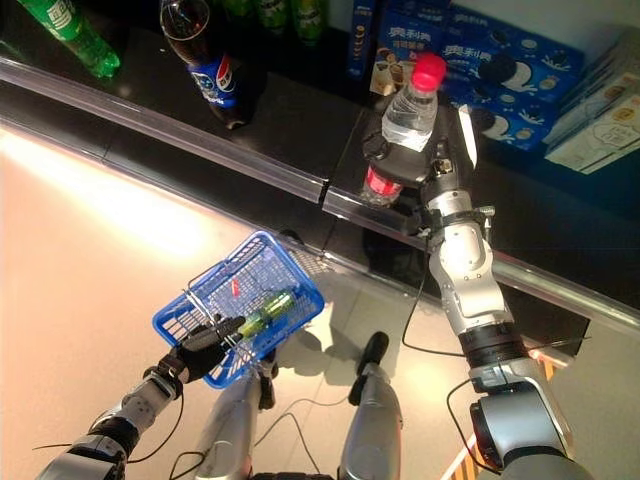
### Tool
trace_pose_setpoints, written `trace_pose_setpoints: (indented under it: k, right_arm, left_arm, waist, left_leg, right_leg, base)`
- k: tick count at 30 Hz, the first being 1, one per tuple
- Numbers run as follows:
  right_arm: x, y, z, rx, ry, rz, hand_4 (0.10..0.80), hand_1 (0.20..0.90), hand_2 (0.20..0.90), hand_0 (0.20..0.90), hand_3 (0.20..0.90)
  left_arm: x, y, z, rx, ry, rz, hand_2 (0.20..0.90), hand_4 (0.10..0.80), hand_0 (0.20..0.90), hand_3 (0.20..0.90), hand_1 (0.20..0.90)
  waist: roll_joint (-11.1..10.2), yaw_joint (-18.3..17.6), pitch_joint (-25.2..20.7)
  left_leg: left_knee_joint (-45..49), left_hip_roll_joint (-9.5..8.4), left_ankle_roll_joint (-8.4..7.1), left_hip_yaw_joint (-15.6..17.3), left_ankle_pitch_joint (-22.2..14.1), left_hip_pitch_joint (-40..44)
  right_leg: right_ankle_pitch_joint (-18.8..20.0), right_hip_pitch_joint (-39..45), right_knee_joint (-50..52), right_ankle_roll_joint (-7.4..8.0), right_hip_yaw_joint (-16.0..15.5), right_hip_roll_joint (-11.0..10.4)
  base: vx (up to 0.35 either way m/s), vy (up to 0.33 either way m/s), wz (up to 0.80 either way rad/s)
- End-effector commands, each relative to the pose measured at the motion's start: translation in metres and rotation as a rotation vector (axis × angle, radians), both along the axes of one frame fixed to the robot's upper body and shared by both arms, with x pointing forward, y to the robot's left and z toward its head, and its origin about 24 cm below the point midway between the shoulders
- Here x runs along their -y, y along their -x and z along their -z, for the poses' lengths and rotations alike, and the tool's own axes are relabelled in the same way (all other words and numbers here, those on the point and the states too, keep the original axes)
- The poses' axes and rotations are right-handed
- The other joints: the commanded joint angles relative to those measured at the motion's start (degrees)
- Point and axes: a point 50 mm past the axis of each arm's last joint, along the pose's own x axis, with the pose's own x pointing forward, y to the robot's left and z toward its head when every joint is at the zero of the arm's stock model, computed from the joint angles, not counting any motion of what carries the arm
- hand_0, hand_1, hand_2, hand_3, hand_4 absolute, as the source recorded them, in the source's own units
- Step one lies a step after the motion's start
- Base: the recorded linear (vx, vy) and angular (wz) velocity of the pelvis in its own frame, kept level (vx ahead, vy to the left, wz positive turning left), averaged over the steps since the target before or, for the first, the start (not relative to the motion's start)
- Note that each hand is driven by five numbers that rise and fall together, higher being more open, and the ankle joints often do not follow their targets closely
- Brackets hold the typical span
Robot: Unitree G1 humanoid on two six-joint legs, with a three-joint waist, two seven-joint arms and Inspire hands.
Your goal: Pick up the drink and place into the basket.
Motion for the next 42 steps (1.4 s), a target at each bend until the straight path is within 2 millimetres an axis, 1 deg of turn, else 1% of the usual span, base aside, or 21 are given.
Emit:
trace_pose_setpoints:
  k: [1, 7, 15, 17, 20, 23, 26, 27, 30, 33, 36, 39, 42]
  right_arm:
    - [-0.007, 0.012, -0.066, 0.273, 0.027, -0.059, 0.100, 0.300, 0.300, 0.300, 0.200]
    - [-0.009, 0.012, -0.066, 0.276, 0.030, -0.055, 0.100, 0.300, 0.300, 0.300, 0.200]
    - [-0.008, 0.014, -0.067, 0.290, 0.034, -0.056, 0.100, 0.300, 0.300, 0.300, 0.200]
    - [-0.011, 0.016, -0.067, 0.304, 0.047, -0.065, 0.100, 0.300, 0.300, 0.300, 0.200]
    - [-0.015, 0.020, -0.063, 0.316, 0.057, -0.087, 0.100, 0.300, 0.300, 0.300, 0.200]
    - [-0.019, 0.026, -0.057, 0.318, 0.069, -0.109, 0.100, 0.300, 0.300, 0.300, 0.200]
    - [-0.023, 0.033, -0.047, 0.304, 0.069, -0.150, 0.100, 0.300, 0.300, 0.300, 0.200]
    - [-0.024, 0.034, -0.046, 0.304, 0.069, -0.154, 0.100, 0.300, 0.300, 0.300, 0.200]
    - [-0.024, 0.040, -0.034, 0.273, 0.069, -0.180, 0.100, 0.300, 0.300, 0.300, 0.200]
    - [-0.021, 0.042, -0.023, 0.230, 0.059, -0.184, 0.100, 0.300, 0.300, 0.300, 0.200]
    - [-0.017, 0.043, -0.013, 0.190, 0.049, -0.185, 0.100, 0.300, 0.300, 0.300, 0.200]
    - [-0.015, 0.046, 0.001, 0.133, 0.041, -0.197, 0.100, 0.300, 0.300, 0.300, 0.200]
    - [-0.016, 0.048, 0.008, 0.107, 0.037, -0.212, 0.100, 0.300, 0.300, 0.300, 0.200]
  left_arm:
    - [0.003, 0.023, 0.010, -0.001, 0.036, 0.124, 0.300, 0.100, 0.300, 0.200, 0.300]
    - [0.005, 0.021, 0.010, 0.002, 0.034, 0.135, 0.300, 0.100, 0.300, 0.200, 0.300]
    - [0.004, 0.022, 0.010, 0.001, 0.029, 0.129, 0.300, 0.100, 0.300, 0.200, 0.300]
    - [0.004, 0.022, 0.010, 0.002, 0.031, 0.123, 0.300, 0.100, 0.300, 0.200, 0.300]
    - [0.002, 0.029, 0.014, -0.005, 0.033, 0.105, 0.300, 0.100, 0.300, 0.200, 0.300]
    - [0.000, 0.038, 0.019, -0.019, 0.032, 0.080, 0.300, 0.100, 0.300, 0.200, 0.300]
    - [-0.002, 0.050, 0.026, -0.031, 0.033, 0.053, 0.300, 0.100, 0.300, 0.200, 0.300]
    - [-0.002, 0.051, 0.026, -0.031, 0.033, 0.051, 0.300, 0.100, 0.300, 0.200, 0.300]
    - [-0.002, 0.061, 0.032, -0.051, 0.015, 0.044, 0.300, 0.100, 0.300, 0.200, 0.300]
    - [-0.005, 0.065, 0.034, -0.065, 0.012, 0.011, 0.300, 0.100, 0.300, 0.200, 0.300]
    - [-0.006, 0.068, 0.035, -0.068, 0.016, -0.005, 0.300, 0.100, 0.300, 0.200, 0.300]
    - [-0.005, 0.068, 0.035, -0.073, 0.021, -0.031, 0.300, 0.100, 0.300, 0.200, 0.300]
    - [-0.005, 0.066, 0.035, -0.074, 0.017, -0.049, 0.300, 0.100, 0.300, 0.200, 0.300]
  waist:
    - [0.6, 0.6, -3.4]
    - [0.7, 0.5, -3.2]
    - [0.6, 0.4, -3.0]
    - [0.7, 0.4, -3.0]
    - [0.7, 0.3, -3.4]
    - [0.5, 0.4, -4.6]
    - [0.0, 0.7, -7.1]
    - [-0.1, 0.7, -7.0]
    - [-0.6, 1.2, -10.2]
    - [-1.1, 1.8, -13.1]
    - [-1.6, 2.2, -15.3]
    - [-2.4, 3.2, -18.7]
    - [-2.9, 3.7, -20.4]
  left_leg:
    - [4.4, -2.08, 2.28, 1.6, -6.1, 1.6]
    - [4.5, -2.11, 2.31, 1.6, -6.1, 1.6]
    - [4.4, -1.93, 2.24, 1.7, -6.0, 1.7]
    - [3.8, -1.92, 2.23, 1.7, -5.8, 2.0]
    - [1.6, -2.21, 2.02, 1.6, -5.1, 3.4]
    - [-1.8, -2.53, 1.55, 1.6, -4.0, 5.9]
    - [-7.0, -2.88, 0.75, 1.7, -2.4, 9.2]
    - [-7.3, -2.83, 1.13, 2.4, -1.2, 8.9]
    - [-11.2, -2.86, 0.37, 2.6, 0.1, 11.6]
    - [-13.4, -2.59, -0.09, 2.8, 0.9, 13.6]
    - [-14.1, -2.20, -0.36, 2.9, 1.0, 14.8]
    - [-14.3, -1.72, -0.67, 2.7, 0.7, 16.6]
    - [-14.3, -1.63, -0.71, 2.1, 0.3, 17.6]
  right_leg:
    - [-3.5, -2.2, 8.4, 1.98, 3.7, -1.6]
    - [-3.5, -2.1, 8.3, 1.94, 3.7, -1.5]
    - [-3.5, -2.2, 8.4, 1.98, 3.7, -1.5]
    - [-3.6, -2.1, 8.2, 2.05, 3.7, -1.3]
    - [-3.4, -0.8, 6.7, 2.31, 3.6, -0.8]
    - [-2.6, 1.8, 3.5, 2.73, 2.7, -0.4]
    - [-1.4, 5.9, -1.6, 3.47, 1.3, 0.6]
    - [-0.3, 6.0, -2.3, 2.86, 0.5, 0.6]
    - [0.5, 9.6, -6.1, 3.38, -1.0, 1.3]
    - [0.6, 12.4, -7.6, 3.51, -2.5, 1.3]
    - [0.6, 14.3, -8.5, 3.51, -3.8, 1.4]
    - [0.2, 17.8, -10.0, 3.46, -5.7, 1.9]
    - [-0.3, 19.7, -10.6, 3.35, -6.6, 2.4]
  base:
    - [0.000, 0.000, 0.00]
    - [0.000, 0.000, 0.00]
    - [0.000, 0.000, 0.00]
    - [0.000, 0.000, 0.00]
    - [0.049, 0.022, 0.00]
    - [0.095, 0.006, 0.03]
    - [0.080, 0.002, 0.11]
    - [0.039, 0.004, 0.09]
    - [0.057, 0.017, 0.17]
    - [0.090, 0.024, 0.28]
    - [0.082, 0.002, 0.30]
    - [0.138, -0.015, 0.24]
    - [0.104, -0.016, 0.23]
